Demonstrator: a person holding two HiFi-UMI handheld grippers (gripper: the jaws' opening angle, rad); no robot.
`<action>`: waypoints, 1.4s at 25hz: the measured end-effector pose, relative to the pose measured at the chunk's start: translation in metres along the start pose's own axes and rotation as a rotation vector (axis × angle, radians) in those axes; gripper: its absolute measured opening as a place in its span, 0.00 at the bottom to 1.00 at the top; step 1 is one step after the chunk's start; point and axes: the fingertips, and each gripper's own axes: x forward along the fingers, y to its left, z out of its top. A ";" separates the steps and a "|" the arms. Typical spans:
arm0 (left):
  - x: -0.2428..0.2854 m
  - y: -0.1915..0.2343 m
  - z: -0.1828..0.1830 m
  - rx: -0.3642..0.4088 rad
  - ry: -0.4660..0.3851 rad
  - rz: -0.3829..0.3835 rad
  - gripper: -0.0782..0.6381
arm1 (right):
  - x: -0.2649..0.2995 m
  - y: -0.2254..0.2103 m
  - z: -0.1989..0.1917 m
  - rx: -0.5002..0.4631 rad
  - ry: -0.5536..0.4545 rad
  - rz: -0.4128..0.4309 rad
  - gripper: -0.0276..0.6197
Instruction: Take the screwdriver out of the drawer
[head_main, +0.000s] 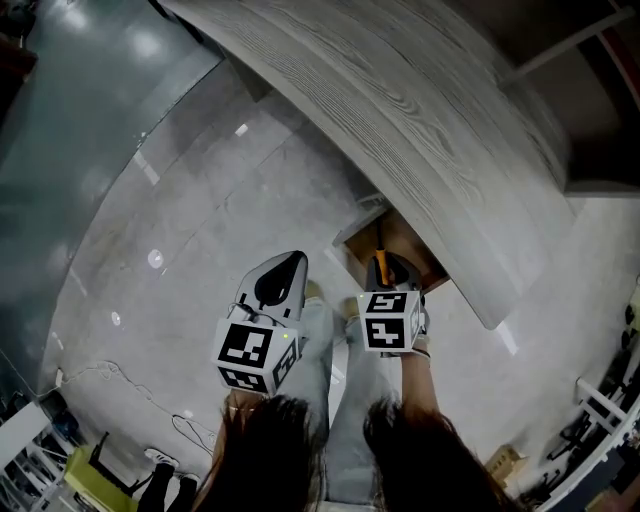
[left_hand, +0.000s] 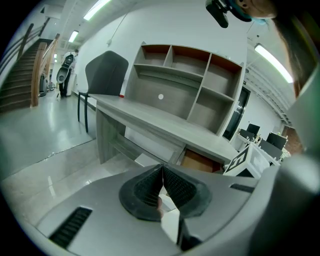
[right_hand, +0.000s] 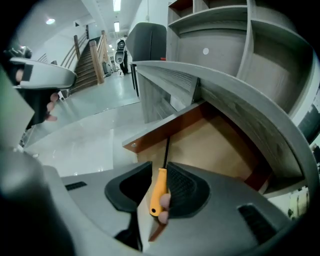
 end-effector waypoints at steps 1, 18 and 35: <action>0.002 0.001 0.000 0.001 -0.001 0.000 0.13 | 0.003 -0.001 -0.002 0.006 0.010 -0.005 0.17; 0.029 0.017 -0.016 -0.021 0.034 -0.004 0.13 | 0.039 -0.006 -0.022 0.067 0.163 -0.015 0.22; 0.045 0.029 -0.015 -0.061 0.045 0.012 0.13 | 0.052 -0.012 -0.030 0.046 0.246 -0.199 0.22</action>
